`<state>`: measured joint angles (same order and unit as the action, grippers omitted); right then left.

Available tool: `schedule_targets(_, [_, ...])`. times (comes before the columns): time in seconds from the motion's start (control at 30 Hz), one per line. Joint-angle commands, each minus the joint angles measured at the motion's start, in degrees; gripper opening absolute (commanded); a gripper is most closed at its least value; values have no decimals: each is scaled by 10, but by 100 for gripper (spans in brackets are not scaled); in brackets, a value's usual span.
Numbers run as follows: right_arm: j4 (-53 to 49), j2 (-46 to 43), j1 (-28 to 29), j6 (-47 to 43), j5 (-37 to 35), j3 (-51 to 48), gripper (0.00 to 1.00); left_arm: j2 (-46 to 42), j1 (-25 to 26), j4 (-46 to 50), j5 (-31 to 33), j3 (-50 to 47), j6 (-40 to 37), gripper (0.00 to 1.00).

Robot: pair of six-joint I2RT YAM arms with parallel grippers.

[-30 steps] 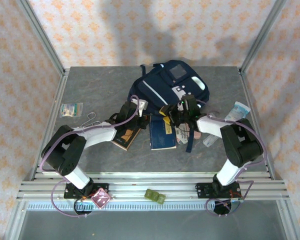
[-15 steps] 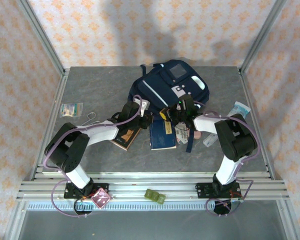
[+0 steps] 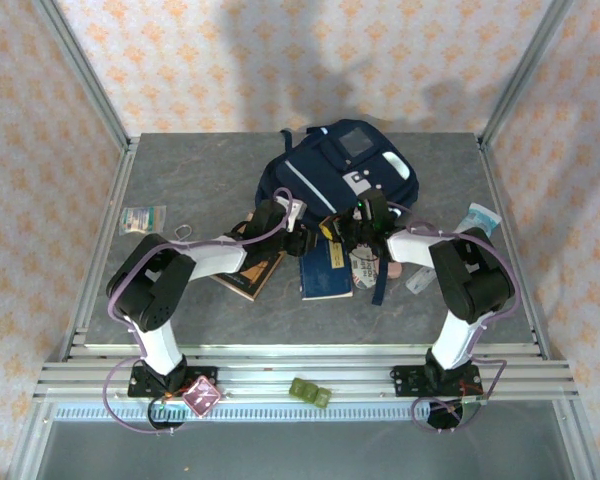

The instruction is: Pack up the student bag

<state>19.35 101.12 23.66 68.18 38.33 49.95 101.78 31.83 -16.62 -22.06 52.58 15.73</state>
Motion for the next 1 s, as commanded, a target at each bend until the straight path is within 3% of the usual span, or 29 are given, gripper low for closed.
schedule_targets(0.0, [31, -1, -3, -1, -30, 20, 3, 16, -3, -37, 23, 8, 12, 51])
schedule_targets(0.1, [30, -3, -3, -1, -28, 21, 3, 24, -3, -48, 65, 5, 15, 47])
schedule_targets(0.27, [24, -11, -2, -6, -30, 21, 2, 33, -6, -56, 85, 9, 12, 15])
schedule_targets(0.43, [19, -15, -3, -10, -33, 18, 2, 27, -11, -38, 80, 8, 6, 2])
schedule_targets(0.7, [17, -13, -5, -16, -34, 28, 0, -10, -16, -5, 109, -21, -4, 0])
schedule_targets(0.97, [-13, -53, -19, -43, -67, 18, 0, -49, -23, 68, 212, -32, -16, 0])
